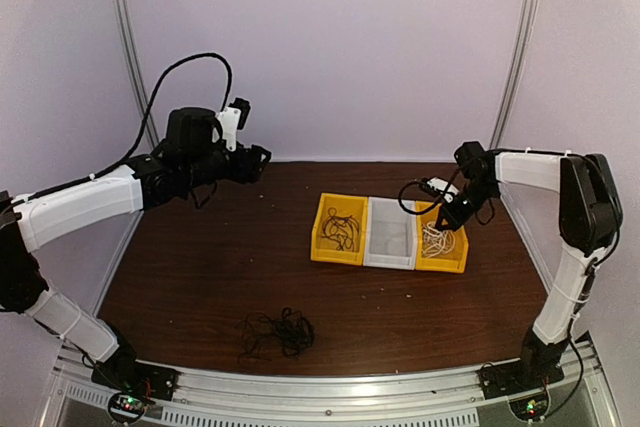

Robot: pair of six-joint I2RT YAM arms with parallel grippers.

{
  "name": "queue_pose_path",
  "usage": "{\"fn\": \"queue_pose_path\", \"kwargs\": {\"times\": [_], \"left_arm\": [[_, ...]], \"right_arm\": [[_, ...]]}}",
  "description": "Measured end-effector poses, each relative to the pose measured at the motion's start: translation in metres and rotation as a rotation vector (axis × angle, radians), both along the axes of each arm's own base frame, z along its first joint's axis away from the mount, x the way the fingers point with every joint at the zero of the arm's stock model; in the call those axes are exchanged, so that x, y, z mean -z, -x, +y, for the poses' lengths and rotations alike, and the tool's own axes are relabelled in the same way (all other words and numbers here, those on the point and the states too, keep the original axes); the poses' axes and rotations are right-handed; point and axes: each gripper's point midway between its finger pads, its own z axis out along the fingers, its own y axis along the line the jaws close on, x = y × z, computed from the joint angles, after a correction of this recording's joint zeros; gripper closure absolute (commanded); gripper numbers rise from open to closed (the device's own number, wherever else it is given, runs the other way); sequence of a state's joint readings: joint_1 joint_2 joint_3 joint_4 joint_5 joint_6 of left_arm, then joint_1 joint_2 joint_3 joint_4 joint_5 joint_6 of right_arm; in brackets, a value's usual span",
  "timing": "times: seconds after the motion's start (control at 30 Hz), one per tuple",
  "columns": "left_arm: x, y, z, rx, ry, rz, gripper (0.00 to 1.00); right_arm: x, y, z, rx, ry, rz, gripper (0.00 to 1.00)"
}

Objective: Untangle the cables

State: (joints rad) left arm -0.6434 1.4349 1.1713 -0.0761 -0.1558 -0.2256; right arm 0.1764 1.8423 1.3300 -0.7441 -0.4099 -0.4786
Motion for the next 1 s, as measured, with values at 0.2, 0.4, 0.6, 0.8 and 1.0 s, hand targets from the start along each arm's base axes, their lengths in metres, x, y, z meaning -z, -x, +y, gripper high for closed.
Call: {"fn": "queue_pose_path", "kwargs": {"times": [0.2, 0.4, 0.6, 0.8, 1.0], "left_arm": [[0.001, 0.000, 0.000, 0.000, -0.001, 0.001, 0.28], [0.001, 0.000, 0.000, 0.000, -0.001, 0.002, 0.28], [0.002, -0.001, -0.001, 0.001, -0.003, 0.005, 0.28], [0.005, -0.001, -0.002, 0.004, -0.005, 0.010, 0.28], [0.006, -0.001, -0.002, 0.006, -0.006, 0.012, 0.28]], "right_arm": [[0.011, 0.000, 0.008, -0.012, 0.024, 0.019, 0.98], [0.006, 0.002, 0.002, -0.005, 0.062, 0.010, 0.79], [-0.028, 0.008, -0.008, 0.013, 0.100, -0.053, 0.68], [-0.060, 0.012, -0.018, 0.033, 0.132, -0.129, 0.62], [-0.061, 0.018, -0.019, 0.033, 0.135, -0.116, 0.61]]}}
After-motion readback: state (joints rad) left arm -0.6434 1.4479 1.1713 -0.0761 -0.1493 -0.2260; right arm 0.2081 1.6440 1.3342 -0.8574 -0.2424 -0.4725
